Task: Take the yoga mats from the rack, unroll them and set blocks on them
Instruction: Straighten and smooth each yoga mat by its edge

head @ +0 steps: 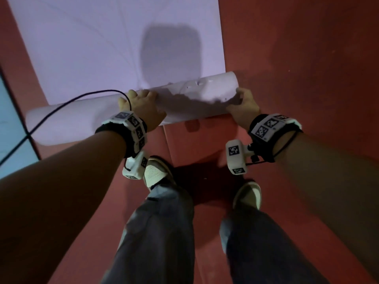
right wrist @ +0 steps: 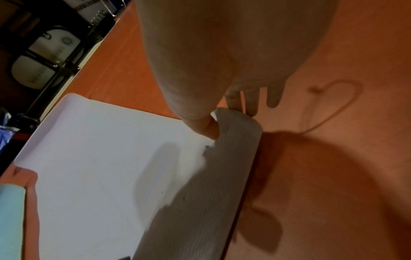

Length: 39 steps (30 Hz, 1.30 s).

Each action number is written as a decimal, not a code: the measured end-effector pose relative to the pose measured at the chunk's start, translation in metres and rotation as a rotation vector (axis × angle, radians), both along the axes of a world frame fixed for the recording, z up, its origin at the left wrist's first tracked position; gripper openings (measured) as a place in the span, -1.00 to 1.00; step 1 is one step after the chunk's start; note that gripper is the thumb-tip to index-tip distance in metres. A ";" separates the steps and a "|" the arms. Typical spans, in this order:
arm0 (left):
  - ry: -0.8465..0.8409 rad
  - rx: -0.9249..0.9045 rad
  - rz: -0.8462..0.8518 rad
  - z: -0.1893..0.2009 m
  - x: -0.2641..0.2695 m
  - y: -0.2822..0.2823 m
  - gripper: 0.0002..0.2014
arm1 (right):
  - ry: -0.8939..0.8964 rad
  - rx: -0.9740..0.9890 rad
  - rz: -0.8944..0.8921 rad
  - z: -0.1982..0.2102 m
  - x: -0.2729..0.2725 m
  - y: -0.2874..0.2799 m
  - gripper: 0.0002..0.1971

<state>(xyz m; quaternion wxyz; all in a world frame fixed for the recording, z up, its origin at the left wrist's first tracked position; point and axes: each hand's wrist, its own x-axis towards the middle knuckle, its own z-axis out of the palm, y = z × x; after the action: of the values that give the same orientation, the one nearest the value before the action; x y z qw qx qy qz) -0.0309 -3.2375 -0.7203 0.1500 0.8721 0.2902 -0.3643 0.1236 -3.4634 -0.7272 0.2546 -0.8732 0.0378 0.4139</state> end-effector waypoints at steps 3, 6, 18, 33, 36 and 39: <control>-0.002 0.030 0.045 0.006 -0.013 -0.020 -0.45 | 0.009 0.015 0.023 0.003 -0.008 -0.018 -0.35; -0.025 0.067 0.090 0.007 -0.029 -0.048 -0.45 | 0.046 0.072 0.031 0.008 -0.018 -0.033 -0.17; -0.150 0.145 0.172 -0.030 -0.110 -0.168 -0.38 | 0.109 -0.014 0.321 -0.044 -0.080 -0.135 -0.61; -0.216 0.226 0.333 -0.087 -0.124 -0.196 -0.42 | -0.225 0.090 0.076 -0.103 -0.094 -0.106 -0.55; -0.216 0.219 0.341 -0.077 -0.131 -0.202 -0.46 | -0.240 0.100 0.200 -0.093 -0.093 -0.123 -0.35; -0.216 0.236 0.330 -0.060 -0.138 -0.210 -0.37 | -0.142 0.079 0.376 -0.072 -0.084 -0.135 -0.31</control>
<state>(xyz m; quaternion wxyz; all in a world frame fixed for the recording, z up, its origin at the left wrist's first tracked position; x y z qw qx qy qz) -0.1694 -3.4474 -0.7805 0.1347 0.8582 0.4519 -0.2027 0.0392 -3.5987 -0.7987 0.2091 -0.8811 -0.1602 0.3927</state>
